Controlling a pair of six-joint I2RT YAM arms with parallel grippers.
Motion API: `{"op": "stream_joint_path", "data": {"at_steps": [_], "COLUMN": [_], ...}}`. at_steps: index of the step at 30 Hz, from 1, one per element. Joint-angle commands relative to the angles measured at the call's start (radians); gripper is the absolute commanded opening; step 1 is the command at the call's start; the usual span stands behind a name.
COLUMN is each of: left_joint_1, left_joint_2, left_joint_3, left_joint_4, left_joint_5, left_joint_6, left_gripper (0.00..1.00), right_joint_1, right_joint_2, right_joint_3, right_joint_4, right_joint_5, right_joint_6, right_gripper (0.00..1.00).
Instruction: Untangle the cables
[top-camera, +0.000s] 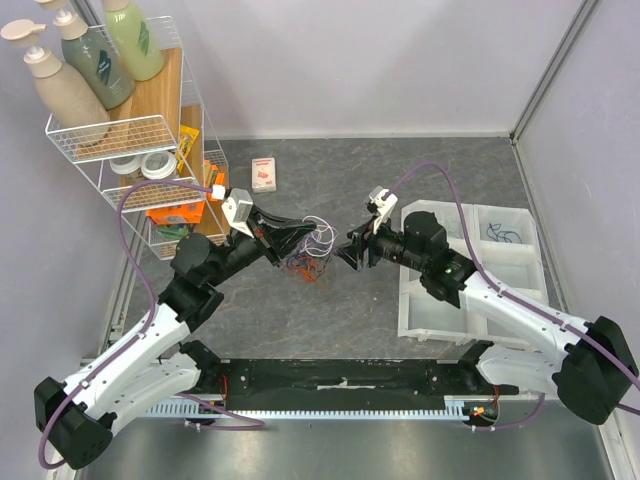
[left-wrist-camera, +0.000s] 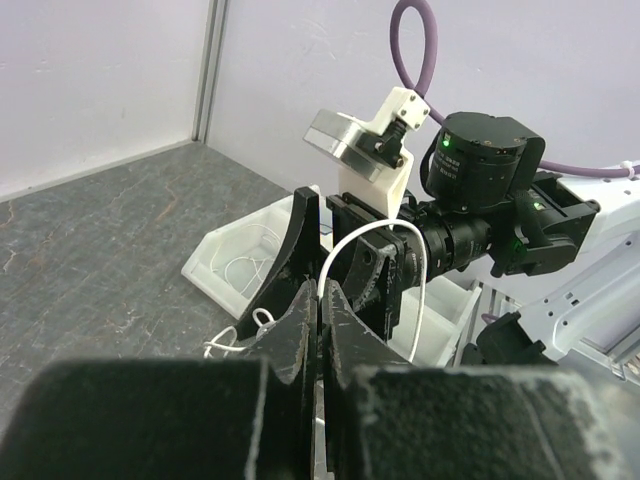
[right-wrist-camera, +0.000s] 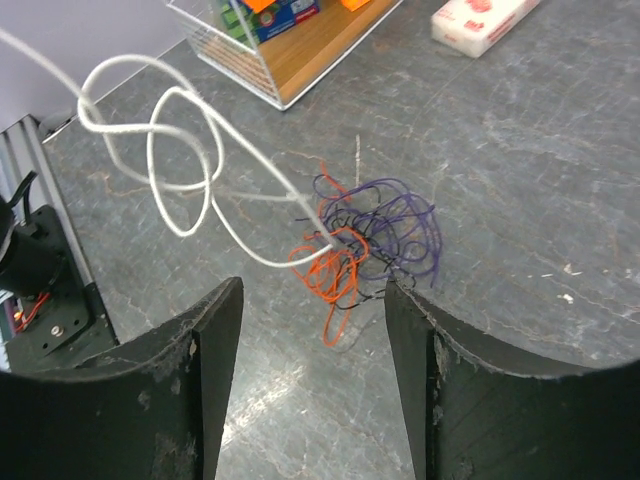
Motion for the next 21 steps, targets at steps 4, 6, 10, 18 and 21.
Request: {"op": "stream_joint_path", "data": {"at_steps": [4, 6, 10, 18, 21], "left_joint_1": [0.001, -0.001, 0.001, 0.001, 0.001], "left_joint_2": [-0.006, -0.005, -0.003, -0.029, -0.063], "left_joint_3": [-0.004, -0.004, -0.002, -0.012, -0.024], "left_joint_4": [0.069, 0.074, 0.082, 0.071, 0.059], "left_joint_5": [0.040, 0.047, 0.060, 0.018, -0.048], "left_joint_6": [0.026, 0.024, 0.020, 0.036, 0.050], "left_gripper": [0.02, 0.02, 0.02, 0.02, 0.02], "right_joint_1": [0.005, 0.003, 0.005, 0.005, 0.005], "right_joint_2": [0.000, 0.003, 0.028, 0.004, -0.062], "right_joint_3": [0.003, 0.004, 0.027, -0.003, -0.056], "right_joint_4": [0.104, 0.110, 0.107, 0.121, 0.113], "right_joint_5": [0.057, 0.070, 0.099, 0.170, 0.225], "right_joint_6": [-0.022, -0.025, -0.039, -0.011, 0.005], "right_gripper": [0.66, 0.66, 0.63, 0.00, 0.00]}}
